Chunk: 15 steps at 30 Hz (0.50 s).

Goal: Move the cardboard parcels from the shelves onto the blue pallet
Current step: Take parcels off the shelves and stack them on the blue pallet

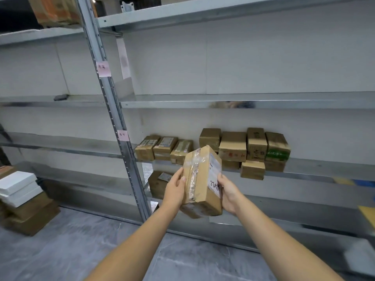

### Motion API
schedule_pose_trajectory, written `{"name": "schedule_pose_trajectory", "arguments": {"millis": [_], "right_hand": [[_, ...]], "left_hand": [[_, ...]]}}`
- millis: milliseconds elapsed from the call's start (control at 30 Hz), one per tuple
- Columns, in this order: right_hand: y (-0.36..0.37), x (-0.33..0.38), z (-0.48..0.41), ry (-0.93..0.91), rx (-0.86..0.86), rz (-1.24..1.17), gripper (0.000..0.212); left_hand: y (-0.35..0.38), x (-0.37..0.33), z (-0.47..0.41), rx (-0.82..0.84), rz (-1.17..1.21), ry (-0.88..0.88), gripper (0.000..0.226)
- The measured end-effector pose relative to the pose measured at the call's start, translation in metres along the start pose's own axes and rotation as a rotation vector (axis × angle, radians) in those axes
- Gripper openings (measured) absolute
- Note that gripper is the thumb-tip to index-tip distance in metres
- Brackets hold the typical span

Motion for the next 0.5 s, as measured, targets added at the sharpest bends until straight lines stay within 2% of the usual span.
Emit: {"name": "schedule_pose_trajectory", "arguments": {"millis": [167, 233, 367, 500], "right_hand": [[-0.002, -0.001, 0.024, -0.111, 0.016, 0.023, 0.037], [-0.004, -0.001, 0.033, -0.135, -0.024, 0.027, 0.037], [-0.013, -0.009, 0.055, -0.141, -0.144, 0.028, 0.038], [-0.034, -0.018, 0.076, -0.123, -0.265, 0.061, 0.037]], "left_hand": [[0.01, 0.003, 0.009, -0.017, -0.024, 0.083, 0.037], [0.023, 0.003, 0.014, 0.04, -0.01, 0.064, 0.037], [0.054, 0.009, 0.028, 0.197, -0.094, -0.019, 0.064], [0.075, 0.022, 0.05, 0.252, -0.026, -0.004, 0.061]]}}
Point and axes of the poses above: each hand's wrist, its own z-axis away from the middle knuckle, its own y-axis out of the palm, x = y × z, the point moved 6 cm from there along -z, towards the middle knuckle, and after that the axes turned 9 degrees about z, right-handed, at the moved point
